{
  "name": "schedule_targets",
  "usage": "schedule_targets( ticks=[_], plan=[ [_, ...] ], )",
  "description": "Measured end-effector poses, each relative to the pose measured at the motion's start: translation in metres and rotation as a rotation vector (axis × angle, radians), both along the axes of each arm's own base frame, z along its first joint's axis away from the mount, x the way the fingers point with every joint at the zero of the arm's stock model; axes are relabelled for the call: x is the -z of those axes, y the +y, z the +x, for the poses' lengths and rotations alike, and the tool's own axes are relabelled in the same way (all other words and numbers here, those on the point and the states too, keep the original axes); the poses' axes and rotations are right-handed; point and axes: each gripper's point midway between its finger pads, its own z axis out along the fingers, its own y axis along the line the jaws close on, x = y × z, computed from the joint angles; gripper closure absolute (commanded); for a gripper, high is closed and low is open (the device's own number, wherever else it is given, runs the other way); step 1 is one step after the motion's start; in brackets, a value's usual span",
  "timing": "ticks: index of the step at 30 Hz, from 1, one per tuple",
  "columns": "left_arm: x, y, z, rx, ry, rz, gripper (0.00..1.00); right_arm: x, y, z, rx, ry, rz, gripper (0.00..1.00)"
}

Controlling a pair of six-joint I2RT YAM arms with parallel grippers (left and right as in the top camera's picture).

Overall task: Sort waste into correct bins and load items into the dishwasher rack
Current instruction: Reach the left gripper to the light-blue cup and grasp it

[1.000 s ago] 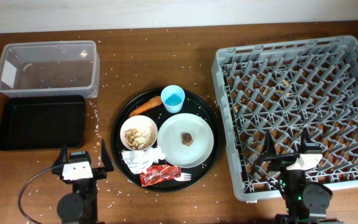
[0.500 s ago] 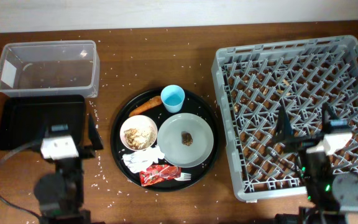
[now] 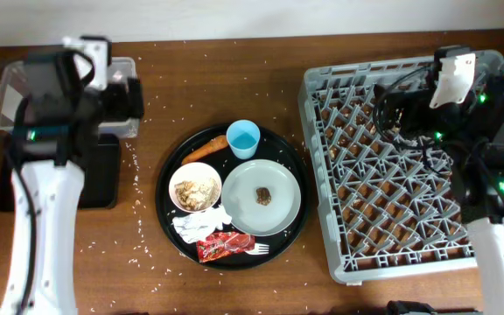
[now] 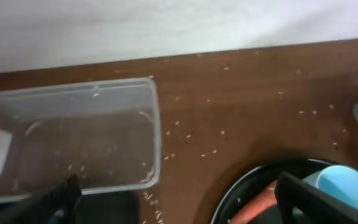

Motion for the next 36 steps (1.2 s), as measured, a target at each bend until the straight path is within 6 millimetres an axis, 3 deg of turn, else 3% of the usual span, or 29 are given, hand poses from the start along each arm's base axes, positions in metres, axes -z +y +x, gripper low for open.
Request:
schedule_targets(
  ticks=[5,8,11,12,13,15,17,22,27,33,34,36],
  plan=[
    [0.032,-0.016,0.009,0.06,0.1,-0.045,0.01,0.008,0.001,0.002,-0.007,0.03,0.008,0.02],
    [0.037,-0.029,0.018,0.11,0.098,-0.082,0.01,0.008,0.001,0.002,-0.006,0.031,0.016,0.02],
    [0.034,-0.054,0.028,0.166,0.14,-0.087,0.02,0.01,0.002,0.001,-0.007,0.042,0.019,0.02],
    [0.029,-0.073,0.036,0.204,0.147,-0.081,0.07,0.011,0.002,0.001,-0.007,0.047,0.02,0.01],
    [0.032,-0.089,0.038,0.235,0.166,-0.078,0.24,0.013,0.002,0.0,-0.007,0.056,0.022,0.02],
    [0.045,-0.114,0.042,0.281,0.208,-0.073,0.42,0.016,0.002,-0.001,-0.007,0.069,0.022,0.02],
    [0.081,-0.137,0.041,0.326,0.305,-0.063,0.44,0.02,0.002,-0.004,-0.006,0.09,0.026,0.01],
    [0.151,-0.159,0.031,0.363,0.501,-0.067,0.49,0.027,0.003,-0.007,-0.006,0.12,0.029,0.01],
    [0.182,-0.198,0.017,0.447,0.577,-0.066,0.55,0.052,0.002,0.0,-0.005,0.206,0.041,0.01],
    [0.208,-0.199,0.016,0.43,0.625,-0.02,0.71,0.061,0.002,0.002,-0.009,0.235,0.046,0.03],
    [0.211,-0.197,0.016,0.421,0.632,-0.012,0.76,0.061,0.003,0.002,-0.009,0.235,0.046,0.04],
    [0.218,-0.195,0.016,0.397,0.65,-0.009,0.99,0.061,0.003,0.001,-0.011,0.238,0.048,0.06]
  ],
)
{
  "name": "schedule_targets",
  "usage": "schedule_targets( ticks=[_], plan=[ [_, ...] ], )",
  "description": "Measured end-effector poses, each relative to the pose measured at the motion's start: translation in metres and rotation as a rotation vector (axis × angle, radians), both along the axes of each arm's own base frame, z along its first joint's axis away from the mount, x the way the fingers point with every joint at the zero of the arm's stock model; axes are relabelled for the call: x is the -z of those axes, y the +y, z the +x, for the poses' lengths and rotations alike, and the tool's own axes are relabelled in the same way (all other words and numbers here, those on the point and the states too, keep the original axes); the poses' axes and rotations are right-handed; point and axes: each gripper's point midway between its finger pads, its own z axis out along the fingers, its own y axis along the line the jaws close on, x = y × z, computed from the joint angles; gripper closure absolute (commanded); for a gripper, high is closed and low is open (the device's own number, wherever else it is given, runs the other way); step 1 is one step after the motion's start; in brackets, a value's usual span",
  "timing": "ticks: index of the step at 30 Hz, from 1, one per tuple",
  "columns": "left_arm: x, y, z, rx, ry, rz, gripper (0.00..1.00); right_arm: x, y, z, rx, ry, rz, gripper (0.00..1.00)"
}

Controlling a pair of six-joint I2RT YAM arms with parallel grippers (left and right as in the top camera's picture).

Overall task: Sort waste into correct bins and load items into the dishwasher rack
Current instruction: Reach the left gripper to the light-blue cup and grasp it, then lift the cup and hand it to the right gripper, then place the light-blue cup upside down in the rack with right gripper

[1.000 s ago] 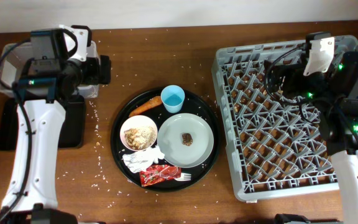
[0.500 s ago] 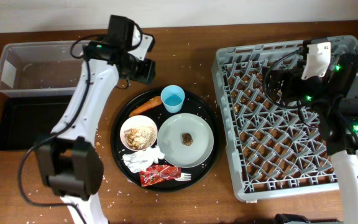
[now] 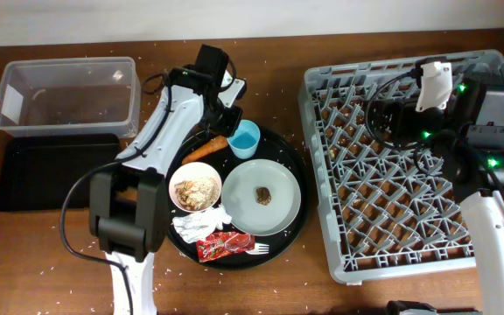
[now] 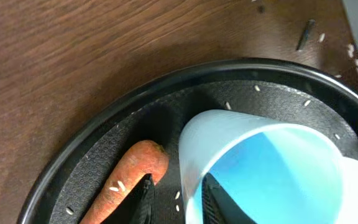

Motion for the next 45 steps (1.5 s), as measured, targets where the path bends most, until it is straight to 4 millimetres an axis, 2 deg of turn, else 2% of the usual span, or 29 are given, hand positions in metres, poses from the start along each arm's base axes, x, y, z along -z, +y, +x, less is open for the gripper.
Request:
schedule_targets(
  ticks=[5,8,9,11,12,14,16,17,19,22,25,28,31,34,37,41,42,44,45],
  plan=[
    [0.005,0.002,0.0,-0.015,0.009,0.012,0.99,0.0,0.0,0.0,0.001,0.001,0.002,0.09],
    [-0.001,0.004,-0.008,-0.025,0.05,0.02,0.99,0.0,0.0,0.0,0.0,0.002,0.001,0.09],
    [-0.009,0.003,-0.008,-0.025,0.061,0.012,1.0,0.0,0.001,0.0,-0.003,0.0,0.003,0.09],
    [-0.043,0.0,-0.003,-0.029,0.054,-0.048,1.0,-0.003,0.003,0.001,-0.009,-0.007,0.022,0.09],
    [-0.054,-0.001,-0.002,-0.03,0.05,-0.076,0.99,-0.004,0.005,0.001,-0.011,-0.011,0.037,0.05],
    [-0.084,-0.005,0.003,-0.034,0.058,-0.23,1.0,-0.015,0.012,0.005,-0.027,-0.043,0.095,0.02],
    [-0.102,-0.004,0.01,-0.036,0.062,-0.379,1.0,-0.031,0.024,0.012,-0.082,-0.103,0.166,0.02],
    [-0.113,-0.006,0.012,-0.028,0.07,-0.479,1.0,-0.037,0.033,0.019,-0.123,-0.129,0.206,0.02],
    [-0.138,-0.006,0.016,-0.007,0.073,-0.671,0.99,-0.034,0.053,0.03,-0.202,-0.129,0.266,0.02],
    [-0.175,-0.016,0.012,0.075,0.081,-0.908,0.99,-0.022,0.115,0.054,-0.409,-0.155,0.358,0.01],
    [-0.194,-0.026,0.003,0.131,0.109,-1.025,0.99,-0.02,0.169,0.061,-0.603,-0.224,0.43,0.01],
    [-0.205,-0.028,-0.002,0.156,0.124,-1.086,1.0,-0.02,0.192,0.053,-0.691,-0.229,0.467,0.01],
    [-0.211,-0.029,-0.004,0.17,0.134,-1.124,1.0,-0.024,0.201,0.047,-0.728,-0.233,0.48,0.04],
    [-0.216,-0.03,-0.007,0.178,0.149,-1.156,1.0,-0.027,0.217,0.039,-0.766,-0.242,0.483,0.17],
    [-0.218,-0.03,-0.008,0.18,0.155,-1.167,0.99,-0.033,0.222,0.036,-0.792,-0.273,0.481,0.29],
    [-0.219,-0.029,-0.008,0.177,0.159,-1.174,0.99,-0.04,0.223,0.034,-0.819,-0.309,0.48,0.36],
    [-0.22,-0.029,-0.008,0.178,0.16,-1.178,0.98,-0.041,0.223,0.034,-0.824,-0.315,0.48,0.38],
    [-0.22,-0.028,-0.008,0.174,0.163,-1.181,0.78,-0.043,0.223,0.033,-0.834,-0.324,0.483,0.43],
    [-0.22,-0.028,-0.008,0.177,0.158,-1.176,0.75,-0.044,0.221,0.033,-0.833,-0.329,0.482,0.44]
  ],
)
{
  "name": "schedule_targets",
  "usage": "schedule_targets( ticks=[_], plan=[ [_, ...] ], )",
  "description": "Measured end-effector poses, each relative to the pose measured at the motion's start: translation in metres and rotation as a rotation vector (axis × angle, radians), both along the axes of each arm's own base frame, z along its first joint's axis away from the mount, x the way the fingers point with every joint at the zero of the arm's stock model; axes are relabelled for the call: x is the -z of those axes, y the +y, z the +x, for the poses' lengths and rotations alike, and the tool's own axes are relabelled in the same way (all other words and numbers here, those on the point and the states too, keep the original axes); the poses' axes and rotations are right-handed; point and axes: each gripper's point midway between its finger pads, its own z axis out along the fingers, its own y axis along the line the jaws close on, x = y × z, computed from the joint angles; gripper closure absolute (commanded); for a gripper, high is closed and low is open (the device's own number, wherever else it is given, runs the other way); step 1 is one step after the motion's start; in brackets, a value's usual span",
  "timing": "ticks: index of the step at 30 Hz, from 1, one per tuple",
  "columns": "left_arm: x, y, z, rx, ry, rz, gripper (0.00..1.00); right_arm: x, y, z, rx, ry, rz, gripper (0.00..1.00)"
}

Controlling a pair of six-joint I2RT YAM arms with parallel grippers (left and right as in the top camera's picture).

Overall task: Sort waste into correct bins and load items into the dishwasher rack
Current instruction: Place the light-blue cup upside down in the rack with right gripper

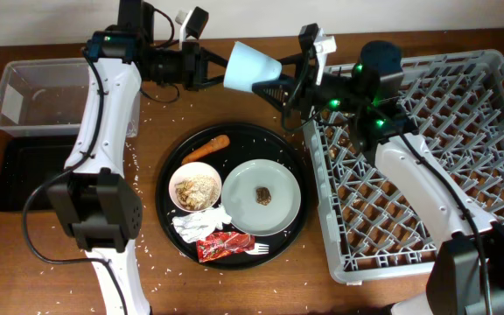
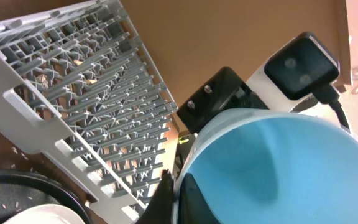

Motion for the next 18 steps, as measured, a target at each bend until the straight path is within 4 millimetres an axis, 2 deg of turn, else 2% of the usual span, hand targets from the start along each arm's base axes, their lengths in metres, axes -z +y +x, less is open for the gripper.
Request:
schedule_targets(
  ticks=[2,5,7,9,11,13,15,18],
  plan=[
    [0.004,-0.002,0.0,-0.006,0.013,0.023,0.7,0.0,-0.01,0.008,0.037,-0.003,-0.001,0.46],
    [0.013,-0.001,0.004,-0.028,0.008,0.078,0.69,0.0,-0.034,0.021,0.098,-0.003,-0.001,0.48],
    [0.021,0.001,0.007,-0.048,0.004,0.124,0.69,0.001,-0.041,0.026,0.125,0.004,-0.004,0.49],
    [0.029,0.003,0.011,-0.068,-0.002,0.172,0.68,0.021,-0.048,0.033,0.192,0.122,-0.035,0.49],
    [0.054,0.014,0.022,-0.137,-0.013,0.33,0.68,0.051,-0.064,0.041,0.306,0.262,-0.101,0.49],
    [0.074,0.027,0.032,-0.199,-0.03,0.469,0.68,0.084,-0.094,0.042,0.498,0.406,-0.253,0.49],
    [0.095,0.048,0.044,-0.273,-0.047,0.636,0.68,0.084,-0.121,0.044,0.655,0.442,-0.363,0.49],
    [0.115,0.077,0.055,-0.36,-0.068,0.833,0.68,0.068,-0.169,0.048,0.928,0.415,-0.523,0.49]
  ],
)
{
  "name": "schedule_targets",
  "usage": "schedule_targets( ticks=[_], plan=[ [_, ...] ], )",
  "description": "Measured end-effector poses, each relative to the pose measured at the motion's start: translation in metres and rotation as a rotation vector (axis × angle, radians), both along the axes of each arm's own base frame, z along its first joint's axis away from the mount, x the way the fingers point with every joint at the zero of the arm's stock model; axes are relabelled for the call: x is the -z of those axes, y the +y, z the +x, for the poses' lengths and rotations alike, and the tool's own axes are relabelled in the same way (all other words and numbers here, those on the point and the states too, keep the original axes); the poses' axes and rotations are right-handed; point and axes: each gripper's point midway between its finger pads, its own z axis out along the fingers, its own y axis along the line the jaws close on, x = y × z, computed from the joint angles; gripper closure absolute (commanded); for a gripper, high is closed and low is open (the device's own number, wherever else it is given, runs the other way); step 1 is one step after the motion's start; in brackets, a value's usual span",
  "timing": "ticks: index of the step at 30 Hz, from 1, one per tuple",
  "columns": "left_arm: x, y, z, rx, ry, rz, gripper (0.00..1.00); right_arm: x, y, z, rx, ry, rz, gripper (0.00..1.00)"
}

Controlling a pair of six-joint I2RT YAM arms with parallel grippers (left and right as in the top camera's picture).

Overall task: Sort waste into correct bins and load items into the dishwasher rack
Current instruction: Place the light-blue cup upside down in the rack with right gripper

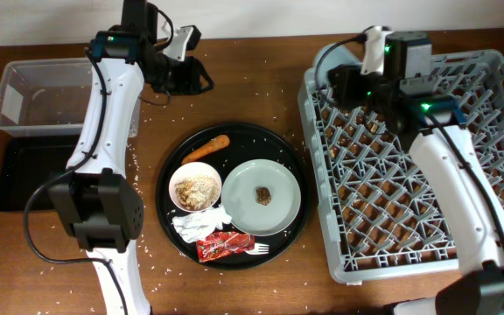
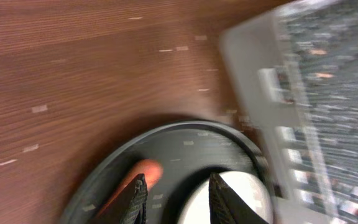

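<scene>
The pale blue cup (image 1: pixel 324 58) hangs over the far left corner of the grey dishwasher rack (image 1: pixel 409 184), and my right gripper (image 1: pixel 341 77) looks shut on it. My left gripper (image 1: pixel 201 77) is open and empty above the table, left of the rack. In the blurred left wrist view the left gripper (image 2: pixel 178 190) looks down on the black round tray (image 2: pixel 166 127), the carrot (image 2: pixel 138 174) and the grey plate (image 2: pixel 229 199). The tray (image 1: pixel 166 166) holds the carrot (image 1: pixel 205 150), a bowl of rice (image 1: pixel 194 187), the plate (image 1: pixel 261 197), a crumpled napkin (image 1: pixel 201 224), a red wrapper (image 1: pixel 221 247) and a fork (image 1: pixel 261 249).
A clear plastic bin (image 1: pixel 59 92) stands at the far left, with a flat black bin (image 1: pixel 24 179) in front of it. Rice grains lie scattered over the wooden table. The rack (image 2: pixel 316 93) fills the right side.
The cup has left my left gripper and now sits with the right gripper over the rack's far left corner. My left gripper has opened and drawn back to the left, empty.
Both arms were at their sides, with the cup on the tray. Then my left gripper was down at the cup on the tray. Then it held the cup high between both grippers. Now the right gripper has the cup at the rack.
</scene>
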Motion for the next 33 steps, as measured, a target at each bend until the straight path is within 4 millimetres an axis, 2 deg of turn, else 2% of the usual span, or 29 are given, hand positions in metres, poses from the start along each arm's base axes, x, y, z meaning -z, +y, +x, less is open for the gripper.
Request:
schedule_targets(
  ticks=[2,6,10,13,15,20,22,23,26,29,31,33],
  plan=[
    [0.006,0.012,0.004,-0.031,-0.007,0.073,0.68,0.002,-0.018,-0.005,0.086,0.02,-0.093,0.49],
    [0.016,0.034,0.004,-0.084,0.003,0.204,0.68,0.026,-0.048,-0.024,0.212,0.137,-0.265,0.49],
    [0.02,0.043,0.001,-0.099,0.02,0.251,0.68,0.056,-0.051,-0.048,0.224,0.299,-0.27,0.5],
    [0.02,0.045,0.0,-0.103,0.023,0.263,0.68,0.066,-0.049,-0.063,0.207,0.39,-0.187,0.5],
    [0.021,0.045,0.0,-0.104,0.024,0.265,0.67,0.073,-0.051,-0.063,0.209,0.422,-0.145,0.5],
    [0.021,0.045,-0.002,-0.103,0.032,0.266,0.67,0.118,-0.048,-0.047,0.197,0.51,-0.121,0.49],
    [0.021,0.045,-0.003,-0.102,0.035,0.267,0.67,0.131,-0.046,-0.043,0.195,0.532,-0.121,0.41],
    [0.022,0.046,-0.004,-0.102,0.039,0.268,0.67,0.136,-0.046,-0.04,0.192,0.535,-0.12,0.25],
    [0.022,0.046,-0.004,-0.101,0.042,0.268,0.67,0.129,-0.044,-0.024,0.194,0.465,-0.103,0.01],
    [0.022,0.046,-0.006,-0.101,0.048,0.269,0.66,0.124,-0.043,-0.017,0.195,0.434,-0.095,0.01],
    [0.023,0.046,-0.006,-0.101,0.049,0.269,0.66,0.112,-0.043,-0.011,0.195,0.411,-0.092,0.01],
    [0.023,0.046,-0.007,-0.1,0.052,0.271,0.66,0.087,-0.042,-0.007,0.195,0.396,-0.089,0.01]
  ],
)
